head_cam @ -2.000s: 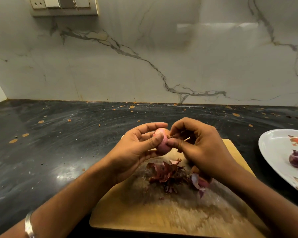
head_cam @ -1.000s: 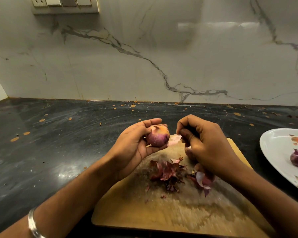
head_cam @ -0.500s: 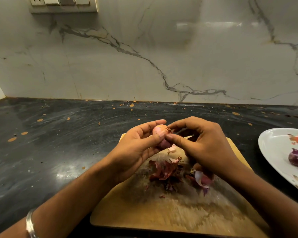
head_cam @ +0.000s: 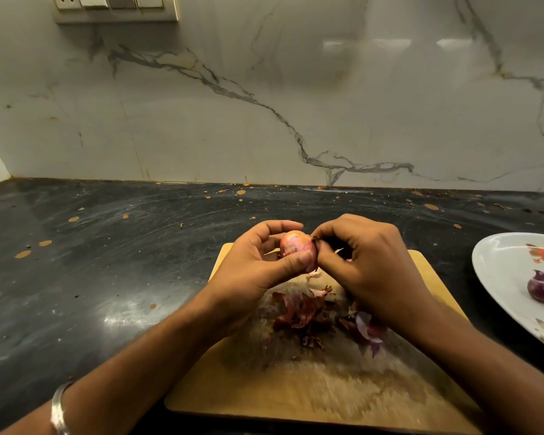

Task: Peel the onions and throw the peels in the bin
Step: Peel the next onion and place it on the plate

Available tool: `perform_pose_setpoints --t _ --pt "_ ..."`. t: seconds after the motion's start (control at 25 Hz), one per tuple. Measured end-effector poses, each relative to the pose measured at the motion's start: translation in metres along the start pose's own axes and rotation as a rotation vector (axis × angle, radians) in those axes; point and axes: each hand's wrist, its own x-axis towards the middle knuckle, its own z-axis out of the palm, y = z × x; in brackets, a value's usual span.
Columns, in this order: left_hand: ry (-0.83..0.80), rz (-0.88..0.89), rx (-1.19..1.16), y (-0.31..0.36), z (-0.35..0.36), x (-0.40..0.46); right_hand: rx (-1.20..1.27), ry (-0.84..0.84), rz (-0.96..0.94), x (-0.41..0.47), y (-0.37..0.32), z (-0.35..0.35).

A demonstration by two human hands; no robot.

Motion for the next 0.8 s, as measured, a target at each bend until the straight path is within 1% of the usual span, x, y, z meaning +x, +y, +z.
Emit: perform_pose_setpoints --t 0.2,0.4,0.48,0.52,0.64,0.72,0.8 --pt "-0.071 -0.038 -0.049 0.0039 -0.0012 -0.0001 0.022 0.044 0.006 0.0010 0.0004 0.0000" --pt "-0.141 -0.074 -0.016 0.0056 -0.0039 0.0000 0.117 0.002 0.044 0.0022 0.0000 -0.0019" --pt "-0.127 -0.083 0.033 0.0037 -0.0019 -0.0011 0.132 -0.066 0.066 0.0044 0.0023 -0.0020" --pt "-0.106 -0.082 0.064 0.0031 -0.0008 -0.0014 0.110 -0.116 0.047 0.0047 0.0044 -0.0024" --pt "-0.065 -0.052 0.168 0.0036 -0.0002 -0.0009 -0.015 -0.269 -0.019 0.0037 0.0074 -0.0015" --pt "-0.090 -0.043 0.186 0.0046 0.0000 -0.0012 -0.055 -0.316 -0.015 0.0039 0.0072 -0.0007" --pt "-0.098 -0.057 0.147 0.0052 0.0011 -0.0014 -0.049 -0.329 -0.029 0.0042 0.0064 -0.0004"
